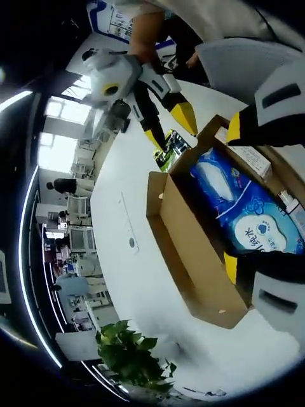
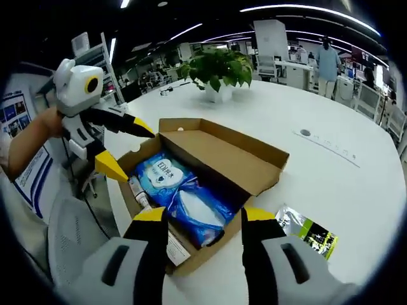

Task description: Operate the shoe box by opening the lid, removing the specified soft item, and placing it in the target area until the item is outside and the box remains undamaged.

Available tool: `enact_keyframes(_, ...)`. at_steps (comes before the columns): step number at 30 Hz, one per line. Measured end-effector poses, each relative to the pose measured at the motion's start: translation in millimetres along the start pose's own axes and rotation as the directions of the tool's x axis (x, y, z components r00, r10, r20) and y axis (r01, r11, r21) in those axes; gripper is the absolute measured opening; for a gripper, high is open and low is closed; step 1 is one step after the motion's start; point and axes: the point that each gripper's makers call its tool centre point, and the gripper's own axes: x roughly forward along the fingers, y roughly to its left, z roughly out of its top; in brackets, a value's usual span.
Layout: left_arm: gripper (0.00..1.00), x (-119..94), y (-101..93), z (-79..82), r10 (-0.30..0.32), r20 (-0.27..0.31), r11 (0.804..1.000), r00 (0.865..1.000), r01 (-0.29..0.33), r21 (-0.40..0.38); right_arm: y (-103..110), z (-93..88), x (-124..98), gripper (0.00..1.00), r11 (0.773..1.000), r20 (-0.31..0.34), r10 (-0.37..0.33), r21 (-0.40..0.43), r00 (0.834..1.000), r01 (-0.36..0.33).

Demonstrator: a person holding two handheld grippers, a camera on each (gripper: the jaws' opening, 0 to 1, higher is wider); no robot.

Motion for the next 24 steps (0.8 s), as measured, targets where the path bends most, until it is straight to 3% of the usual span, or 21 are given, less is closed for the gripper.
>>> enact_keyframes(18, 0.68, -42.4, 20.3, -36.7, 0.107, 0.082, 0.988, 0.991, -0.097, -0.124, 38.5, 1.3, 51.5, 0.37, 0.991, -0.047, 0.112, -0.067, 0.993, -0.115)
enact_keyframes(24, 0.68, -51.1, 34.0, -44.4, 0.167, 0.115, 0.973, 0.979, -0.145, -0.177, 47.9, -3.9, 68.1, 0.33, 0.985, -0.083, 0.138, -0.095, 0.987, -0.146)
